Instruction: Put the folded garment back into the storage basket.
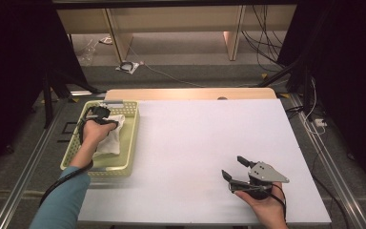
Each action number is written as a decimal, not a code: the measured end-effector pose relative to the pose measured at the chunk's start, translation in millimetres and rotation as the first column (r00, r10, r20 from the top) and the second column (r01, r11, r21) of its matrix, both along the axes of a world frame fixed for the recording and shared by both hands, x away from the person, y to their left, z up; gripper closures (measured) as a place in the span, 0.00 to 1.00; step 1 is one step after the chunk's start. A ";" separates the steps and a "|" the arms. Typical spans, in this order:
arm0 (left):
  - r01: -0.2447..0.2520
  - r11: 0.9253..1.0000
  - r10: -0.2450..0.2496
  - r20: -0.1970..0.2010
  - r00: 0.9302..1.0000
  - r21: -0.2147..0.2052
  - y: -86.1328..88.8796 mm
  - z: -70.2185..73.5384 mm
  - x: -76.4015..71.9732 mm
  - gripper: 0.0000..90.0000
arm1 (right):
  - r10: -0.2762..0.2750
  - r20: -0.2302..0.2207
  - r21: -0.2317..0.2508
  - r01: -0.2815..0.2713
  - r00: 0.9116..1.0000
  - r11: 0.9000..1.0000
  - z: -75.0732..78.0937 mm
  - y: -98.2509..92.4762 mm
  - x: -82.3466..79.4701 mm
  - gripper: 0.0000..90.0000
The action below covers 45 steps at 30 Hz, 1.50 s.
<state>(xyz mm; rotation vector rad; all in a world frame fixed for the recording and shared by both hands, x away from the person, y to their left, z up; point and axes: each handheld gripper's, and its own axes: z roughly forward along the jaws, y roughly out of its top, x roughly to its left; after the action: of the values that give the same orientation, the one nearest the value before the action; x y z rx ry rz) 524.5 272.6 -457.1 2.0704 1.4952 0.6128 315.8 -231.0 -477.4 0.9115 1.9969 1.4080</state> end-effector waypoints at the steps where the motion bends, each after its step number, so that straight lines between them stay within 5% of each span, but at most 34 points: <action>1: 0.002 1.000 -0.002 -0.004 1.000 0.006 -1.2 -1.3 0.7 0.85 | 0.001 0.000 -0.002 -0.001 1.000 1.000 0.0 -0.1 0.0 0.29; 6: 0.023 0.999 -0.022 -0.018 1.000 0.039 -3.3 -3.8 1.7 0.84 | -0.001 0.000 0.002 0.001 1.000 1.000 0.2 -0.3 -0.2 0.29; 16: 0.020 1.000 -0.020 -0.003 1.000 0.009 -1.4 -2.6 -2.7 0.76 | -0.001 -0.004 -0.012 0.001 1.000 1.000 0.7 -0.1 -0.8 0.29; 23: 0.050 0.997 -0.048 0.023 0.999 -0.059 0.3 17.9 -15.3 0.59 | -0.001 -0.005 -0.014 0.001 1.000 1.000 0.8 -0.1 -0.8 0.29; 27: 0.072 0.996 -0.071 0.033 0.997 -0.044 -0.5 24.9 -22.2 0.62 | 0.000 -0.004 -0.014 0.000 1.000 1.000 0.8 0.2 -0.7 0.29; 29: 0.100 0.995 -0.100 0.001 0.995 -0.011 -0.3 27.3 -27.2 0.73 | 0.002 0.000 -0.008 -0.002 1.000 1.000 0.7 1.2 -0.7 0.29; 30: 0.119 0.993 -0.118 -0.051 0.992 0.024 0.7 26.7 -31.7 0.80 | 0.002 0.002 -0.008 -0.002 1.000 1.000 0.9 1.3 -0.8 0.29; 33: 0.134 0.991 -0.133 -0.123 0.984 0.007 1.5 23.0 -35.9 0.90 | 0.000 0.000 -0.009 0.000 1.000 1.000 0.8 1.2 -0.7 0.29; 37: 0.153 0.988 -0.149 -0.184 0.971 0.008 2.2 18.3 -37.3 0.93 | 0.000 0.001 -0.009 0.000 1.000 1.000 0.6 1.2 -0.1 0.29; 38: 0.165 0.986 -0.159 -0.222 0.962 0.008 2.8 14.0 -37.2 0.94 | -0.002 -0.004 -0.015 0.002 1.000 1.000 1.0 0.9 -0.4 0.29; 41: 0.171 0.985 -0.161 -0.270 0.949 0.013 3.3 8.3 -37.3 0.94 | -0.003 -0.003 -0.016 0.003 1.000 1.000 0.8 0.6 -0.1 0.28; 45: 0.176 0.984 -0.165 -0.289 0.943 0.014 3.1 4.7 -38.0 0.93 | 0.000 0.000 -0.009 0.000 1.000 1.000 0.2 0.9 0.5 0.28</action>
<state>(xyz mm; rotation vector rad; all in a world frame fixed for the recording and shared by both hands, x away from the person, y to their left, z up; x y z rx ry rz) 486.5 275.7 -452.4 2.3695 1.4421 0.2849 316.3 -230.1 -477.3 0.9073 2.0013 1.3979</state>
